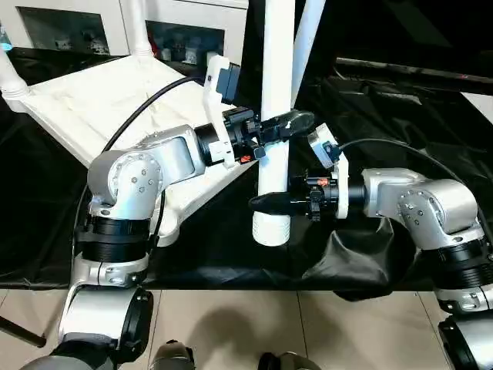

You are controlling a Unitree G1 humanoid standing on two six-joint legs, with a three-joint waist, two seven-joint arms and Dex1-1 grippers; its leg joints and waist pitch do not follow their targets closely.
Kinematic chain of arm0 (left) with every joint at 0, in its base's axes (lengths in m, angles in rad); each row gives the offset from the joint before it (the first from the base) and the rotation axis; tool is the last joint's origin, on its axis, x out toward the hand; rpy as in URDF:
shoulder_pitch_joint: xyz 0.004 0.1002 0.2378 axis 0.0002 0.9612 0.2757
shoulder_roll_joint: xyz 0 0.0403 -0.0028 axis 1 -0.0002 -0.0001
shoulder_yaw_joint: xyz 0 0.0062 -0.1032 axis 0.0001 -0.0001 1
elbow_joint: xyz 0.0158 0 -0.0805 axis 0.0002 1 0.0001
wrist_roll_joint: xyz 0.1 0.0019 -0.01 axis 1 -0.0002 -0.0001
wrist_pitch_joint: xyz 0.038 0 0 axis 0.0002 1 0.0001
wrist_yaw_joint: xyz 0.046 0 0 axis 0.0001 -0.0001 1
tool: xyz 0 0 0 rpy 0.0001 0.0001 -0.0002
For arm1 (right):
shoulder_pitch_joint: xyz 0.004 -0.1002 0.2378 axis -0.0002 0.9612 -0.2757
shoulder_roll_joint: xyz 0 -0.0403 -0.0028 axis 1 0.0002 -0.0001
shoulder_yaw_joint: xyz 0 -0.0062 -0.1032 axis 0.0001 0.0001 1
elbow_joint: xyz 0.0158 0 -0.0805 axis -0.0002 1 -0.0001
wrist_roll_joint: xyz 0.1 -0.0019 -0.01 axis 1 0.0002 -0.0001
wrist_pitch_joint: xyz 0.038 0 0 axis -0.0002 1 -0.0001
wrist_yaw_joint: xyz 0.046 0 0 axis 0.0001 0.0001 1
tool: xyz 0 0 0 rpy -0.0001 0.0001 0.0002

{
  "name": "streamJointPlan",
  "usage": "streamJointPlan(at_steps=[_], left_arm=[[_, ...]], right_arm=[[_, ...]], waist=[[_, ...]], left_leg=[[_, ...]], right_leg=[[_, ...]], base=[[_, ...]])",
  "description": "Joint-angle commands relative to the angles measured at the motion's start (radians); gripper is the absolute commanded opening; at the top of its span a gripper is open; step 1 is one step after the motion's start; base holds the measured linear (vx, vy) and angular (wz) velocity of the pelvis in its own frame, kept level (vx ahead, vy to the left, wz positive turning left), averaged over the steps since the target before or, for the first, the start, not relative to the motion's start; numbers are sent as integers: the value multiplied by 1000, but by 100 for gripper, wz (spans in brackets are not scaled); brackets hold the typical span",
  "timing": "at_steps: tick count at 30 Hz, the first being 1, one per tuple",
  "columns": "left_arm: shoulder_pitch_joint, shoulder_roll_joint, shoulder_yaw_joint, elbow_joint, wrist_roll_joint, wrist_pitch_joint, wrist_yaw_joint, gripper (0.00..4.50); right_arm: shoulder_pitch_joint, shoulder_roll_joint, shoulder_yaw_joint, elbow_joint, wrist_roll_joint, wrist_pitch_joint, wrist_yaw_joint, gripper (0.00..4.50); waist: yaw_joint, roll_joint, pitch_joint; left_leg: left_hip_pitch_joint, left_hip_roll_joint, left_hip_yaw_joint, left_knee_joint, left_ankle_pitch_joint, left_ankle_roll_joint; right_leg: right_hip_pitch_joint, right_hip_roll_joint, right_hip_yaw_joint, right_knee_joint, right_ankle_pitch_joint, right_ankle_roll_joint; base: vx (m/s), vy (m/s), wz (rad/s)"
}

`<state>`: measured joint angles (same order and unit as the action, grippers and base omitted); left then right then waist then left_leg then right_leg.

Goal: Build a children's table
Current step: Pick table leg

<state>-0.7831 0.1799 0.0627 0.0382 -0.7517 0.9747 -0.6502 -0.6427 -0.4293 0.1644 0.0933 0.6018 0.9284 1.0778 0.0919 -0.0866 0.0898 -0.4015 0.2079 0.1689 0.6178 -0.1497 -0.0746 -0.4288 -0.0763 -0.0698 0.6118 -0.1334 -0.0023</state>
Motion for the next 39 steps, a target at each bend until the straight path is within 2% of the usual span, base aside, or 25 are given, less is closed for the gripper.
streamJointPlan(at_steps=[1, 9, 19, 20, 21, 24, 26, 29, 30, 31, 33, 34, 35, 36, 37, 38, 39], left_arm=[[-3, -2, -23, -47, -32, 7, -32, 188], [-1, -5, -20, -56, -39, 9, -37, 188], [-1, 4, -28, -58, -8, -28, -40, 188], [-6, -2, -21, -44, 12, -62, -28, 244], [-7, -4, -17, -40, 11, -66, -28, 258], [-13, -33, 50, -29, -49, -65, -17, 275], [-22, -62, 92, -13, -55, -95, 36, 295], [-38, -107, 189, 22, -96, -152, 113, 300], [-41, -114, 208, 24, -102, -180, 121, 300], [-43, -118, 222, 25, -106, -203, 125, 300], [-43, -118, 222, 25, -106, -203, 125, 300], [-49, -125, 249, 27, -113, -229, 140, 300], [-45, -109, 257, 16, -92, -257, 134, 300], [-41, -97, 262, 5, -79, -273, 132, 300], [-29, -58, 229, -4, -8, -293, 137, 300], [-24, -41, 210, -5, 20, -300, 137, 300], [26, 148, -11, 3, 295, -337, 131, 300]], right_arm=[[4, -5, -1, 28, -5, 3, -7, 265], [5, 3, -10, 42, 1, 17, -8, 195], [3, 8, -14, 60, 0, 14, -16, 192], [3, 12, -18, 62, 0, 11, -18, 192], [3, 13, -19, 62, 1, 9, -19, 192], [6, 35, -47, 57, 19, -6, -29, 192], [8, 49, -69, 51, 37, -11, -34, 192], [13, 77, -117, 41, 73, -23, -51, 191], [13, 84, -131, 39, 83, -24, -58, 191], [13, 90, -141, 38, 90, -25, -64, 191], [13, 90, -141, 38, 90, -25, -64, 191], [15, 99, -157, 34, 96, -30, -78, 191], [19, 109, -177, 29, 91, -45, -111, 191], [23, 118, -192, 24, 87, -55, -136, 191], [27, 125, -206, 20, 70, -76, -173, 191], [28, 125, -207, 19, 60, -84, -185, 191], [38, 133, -209, 21, -37, -163, -308, 191]], waist=[[3, 4, -96], [2, 3, -97], [2, 1, -98], [2, 0, -97], [2, 0, -97], [2, 1, -98], [4, 1, -99], [4, 2, -99], [5, 0, -100], [5, 4, -100], [5, 3, -100], [4, 5, -100], [5, 11, -100], [3, 12, -101], [3, 11, -101], [3, 15, -102], [5, 26, -100]], left_leg=[[24, 16, -3, -70, -250, -44], [25, 16, -3, -70, -261, -50], [26, 16, -4, -71, -273, -54], [25, 16, -4, -71, -273, -53], [25, 16, -4, -71, -273, -52], [22, 14, -3, -69, -266, -51], [24, 15, -4, -68, -268, -51], [21, 13, -3, -68, -269, -49], [23, 13, -4, -68, -270, -47], [23, 13, -5, -69, -272, -45], [24, 14, -5, -70, -273, -47], [25, 14, -5, -71, -270, -48], [25, 14, -6, -72, -270, -50], [25, 14, -7, -73, -274, -54], [26, 14, -6, -73, -276, -56], [29, 16, -8, -76, -278, -60], [33, 21, -15, -82, -286, -68]], right_leg=[[55, -56, 29, -83, -439, -91], [55, -54, 29, -82, -432, -94], [54, -55, 28, -84, -448, -88], [54, -55, 28, -85, -448, -86], [54, -56, 28, -86, -449, -85], [55, -57, 28, -85, -448, -90], [54, -57, 27, -84, -436, -97], [57, -56, 27, -84, -420, -104], [58, -55, 25, -84, -422, -101], [57, -55, 25, -85, -425, -98], [56, -53, 25, -84, -423, -90], [56, -53, 26, -84, -416, -90], [55, -54, 26, -84, -413, -91], [55, -53, 26, -84, -403, -92], [54, -53, 26, -82, -400, -93], [53, -52, 27, -80, -394, -86], [47, -52, 27, -82, -405, -62]], base=[[0, 0, 0], [0, 0, 0], [0, 0, 0], [0, 0, 0], [0, 0, 0], [0, 0, 0], [0, 0, 0], [0, 0, 0], [0, 0, 0], [0, 0, 0], [0, 0, 0], [0, 0, 0], [0, 0, 0], [0, 0, 0], [0, 0, 0], [0, 0, 0], [0, 0, 0]])
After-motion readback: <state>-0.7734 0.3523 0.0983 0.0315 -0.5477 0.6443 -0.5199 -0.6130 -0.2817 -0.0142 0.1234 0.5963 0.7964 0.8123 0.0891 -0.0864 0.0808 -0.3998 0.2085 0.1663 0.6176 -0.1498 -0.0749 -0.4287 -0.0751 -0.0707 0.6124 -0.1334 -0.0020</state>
